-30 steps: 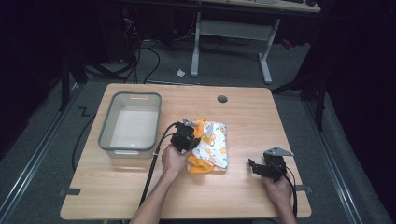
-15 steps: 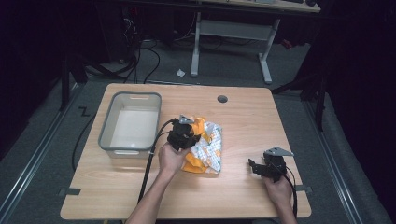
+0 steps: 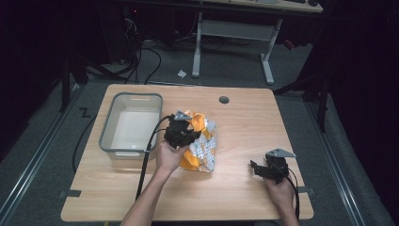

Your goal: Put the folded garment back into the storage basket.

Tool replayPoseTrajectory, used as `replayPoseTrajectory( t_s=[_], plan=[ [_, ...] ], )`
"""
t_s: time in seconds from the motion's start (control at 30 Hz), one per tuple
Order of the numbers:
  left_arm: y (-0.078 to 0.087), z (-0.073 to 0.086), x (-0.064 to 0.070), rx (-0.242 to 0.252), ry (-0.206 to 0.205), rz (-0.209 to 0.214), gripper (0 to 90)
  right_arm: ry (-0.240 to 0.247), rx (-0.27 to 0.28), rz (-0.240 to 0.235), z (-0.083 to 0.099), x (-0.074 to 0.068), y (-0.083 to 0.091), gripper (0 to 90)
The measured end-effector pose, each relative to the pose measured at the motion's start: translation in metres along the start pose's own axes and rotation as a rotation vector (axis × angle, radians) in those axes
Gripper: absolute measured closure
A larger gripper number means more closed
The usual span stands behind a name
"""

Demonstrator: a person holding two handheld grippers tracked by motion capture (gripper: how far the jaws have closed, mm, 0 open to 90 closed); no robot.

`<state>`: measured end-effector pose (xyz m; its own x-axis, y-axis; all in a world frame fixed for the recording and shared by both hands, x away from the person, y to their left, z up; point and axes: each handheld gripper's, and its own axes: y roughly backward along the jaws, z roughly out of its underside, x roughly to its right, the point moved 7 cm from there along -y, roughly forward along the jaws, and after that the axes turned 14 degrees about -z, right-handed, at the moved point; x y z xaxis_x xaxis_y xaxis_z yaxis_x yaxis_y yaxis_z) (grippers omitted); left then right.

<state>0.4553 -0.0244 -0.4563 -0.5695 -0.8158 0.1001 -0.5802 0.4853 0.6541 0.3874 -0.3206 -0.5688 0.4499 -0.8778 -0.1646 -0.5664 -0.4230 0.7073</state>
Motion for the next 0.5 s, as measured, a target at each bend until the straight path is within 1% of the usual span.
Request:
replayPoseTrajectory(
  t_s=[0.23,0.43,0.5],
  plan=[
    [0.011,-0.004,-0.002,0.009,-0.015,-0.003,81.3,0.000,0.000,0.000,0.000,0.000,0.000,27.4],
    [0.018,-0.007,-0.004,0.021,-0.014,-0.002,81.3,0.000,0.000,0.000,0.000,0.000,0.000,27.3],
    [0.021,-0.009,-0.005,0.032,-0.004,0.006,81.2,0.000,0.000,-0.001,0.000,0.000,0.000,27.3]
  ],
)
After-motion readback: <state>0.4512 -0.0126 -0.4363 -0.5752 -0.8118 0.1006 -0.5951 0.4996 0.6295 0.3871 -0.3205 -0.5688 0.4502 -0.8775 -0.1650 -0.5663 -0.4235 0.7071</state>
